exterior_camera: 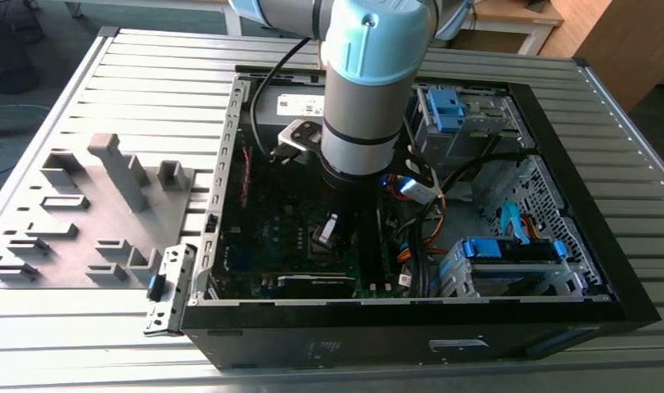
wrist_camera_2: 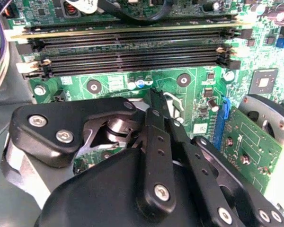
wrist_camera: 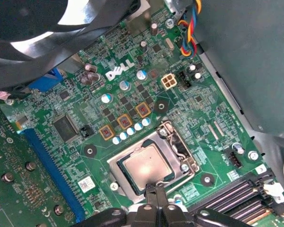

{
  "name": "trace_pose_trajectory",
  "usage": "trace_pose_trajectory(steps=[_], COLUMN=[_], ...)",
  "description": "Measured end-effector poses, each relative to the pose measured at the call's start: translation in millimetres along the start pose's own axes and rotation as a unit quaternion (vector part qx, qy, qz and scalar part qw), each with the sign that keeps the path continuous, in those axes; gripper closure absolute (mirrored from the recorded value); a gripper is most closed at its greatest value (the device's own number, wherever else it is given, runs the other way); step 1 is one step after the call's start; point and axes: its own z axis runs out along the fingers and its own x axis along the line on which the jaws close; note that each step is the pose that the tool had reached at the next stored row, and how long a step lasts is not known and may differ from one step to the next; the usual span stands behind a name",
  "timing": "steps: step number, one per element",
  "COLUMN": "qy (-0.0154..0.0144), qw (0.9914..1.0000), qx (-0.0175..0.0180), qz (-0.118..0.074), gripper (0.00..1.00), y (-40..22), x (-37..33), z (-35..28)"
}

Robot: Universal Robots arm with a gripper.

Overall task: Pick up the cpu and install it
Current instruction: 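Install the first cpu locking lever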

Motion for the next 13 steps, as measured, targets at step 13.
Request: trace_pose_trajectory(steps=[13], qy=[-0.0030], qw=[0.99999], qx=[-0.0021], qz=[0.000], gripper=[0.88], y=[-3.4], x=[4.9], z=[1.9])
